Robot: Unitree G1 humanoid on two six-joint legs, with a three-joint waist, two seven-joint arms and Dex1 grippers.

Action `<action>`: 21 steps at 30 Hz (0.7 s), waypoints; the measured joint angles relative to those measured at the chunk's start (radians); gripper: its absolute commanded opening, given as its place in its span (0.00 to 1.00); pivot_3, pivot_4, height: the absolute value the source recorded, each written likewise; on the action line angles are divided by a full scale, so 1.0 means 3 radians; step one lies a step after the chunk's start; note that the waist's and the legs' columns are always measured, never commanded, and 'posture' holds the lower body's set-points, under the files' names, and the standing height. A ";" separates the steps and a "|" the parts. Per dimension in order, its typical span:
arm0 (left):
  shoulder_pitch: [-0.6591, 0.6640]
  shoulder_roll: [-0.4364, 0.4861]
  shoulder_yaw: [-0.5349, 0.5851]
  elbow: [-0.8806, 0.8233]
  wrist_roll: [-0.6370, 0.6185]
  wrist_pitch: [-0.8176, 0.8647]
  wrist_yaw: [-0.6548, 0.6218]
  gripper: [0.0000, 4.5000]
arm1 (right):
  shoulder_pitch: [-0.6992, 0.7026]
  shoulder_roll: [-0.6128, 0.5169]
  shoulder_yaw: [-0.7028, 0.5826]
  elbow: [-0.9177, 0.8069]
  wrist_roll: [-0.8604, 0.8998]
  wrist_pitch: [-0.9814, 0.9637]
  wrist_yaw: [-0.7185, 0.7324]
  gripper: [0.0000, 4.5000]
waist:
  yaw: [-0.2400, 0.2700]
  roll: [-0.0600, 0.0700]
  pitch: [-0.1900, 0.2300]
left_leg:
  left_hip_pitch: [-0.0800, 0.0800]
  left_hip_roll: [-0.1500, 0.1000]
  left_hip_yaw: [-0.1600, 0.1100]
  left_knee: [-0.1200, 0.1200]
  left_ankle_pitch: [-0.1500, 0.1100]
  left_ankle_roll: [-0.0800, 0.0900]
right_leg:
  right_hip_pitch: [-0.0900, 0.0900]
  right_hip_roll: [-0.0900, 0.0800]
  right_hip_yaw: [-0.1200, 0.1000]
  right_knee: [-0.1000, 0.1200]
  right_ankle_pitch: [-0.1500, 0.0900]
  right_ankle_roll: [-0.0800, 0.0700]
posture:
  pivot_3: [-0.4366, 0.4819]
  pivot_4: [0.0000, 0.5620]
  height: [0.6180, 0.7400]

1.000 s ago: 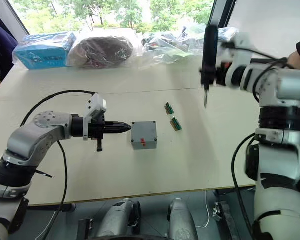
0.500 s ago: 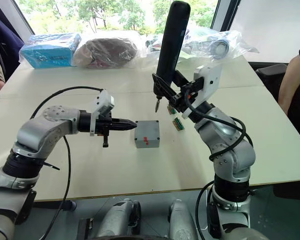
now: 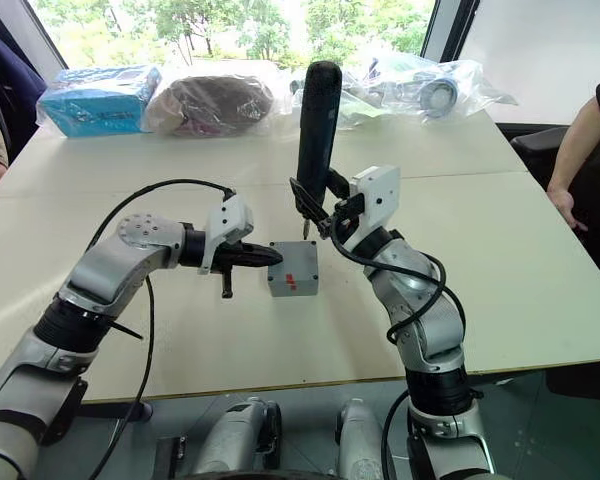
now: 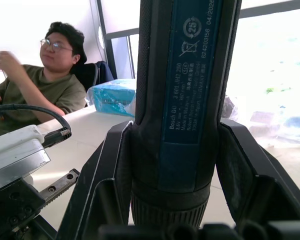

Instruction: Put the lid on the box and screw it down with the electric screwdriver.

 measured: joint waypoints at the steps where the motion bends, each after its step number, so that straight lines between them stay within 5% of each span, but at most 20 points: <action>1: 0.0000 -0.0010 0.0000 0.0007 0.0014 -0.0014 -0.0005 0.00 | 0.0020 -0.0002 0.0007 0.0020 -0.0021 -0.0039 0.0007 0.40 | 0.0000 0.0000 0.0000 | 0.0000 0.0000 0.0000 0.0000 0.0000 0.0000 | 0.0000 0.0000 0.0000 0.0000 0.0000 0.0000 | 0.48 0.27 1.00; 21: 0.0000 -0.0098 0.0007 0.0121 0.0146 -0.0204 -0.0079 0.00 | 0.0072 -0.0013 0.0009 0.0077 -0.0105 -0.0196 0.0025 0.40 | -0.0002 0.0000 0.0000 | 0.0001 0.0000 0.0000 0.0001 0.0000 0.0000 | 0.0000 0.0000 0.0000 0.0003 0.0000 0.0000 | 0.48 0.27 1.00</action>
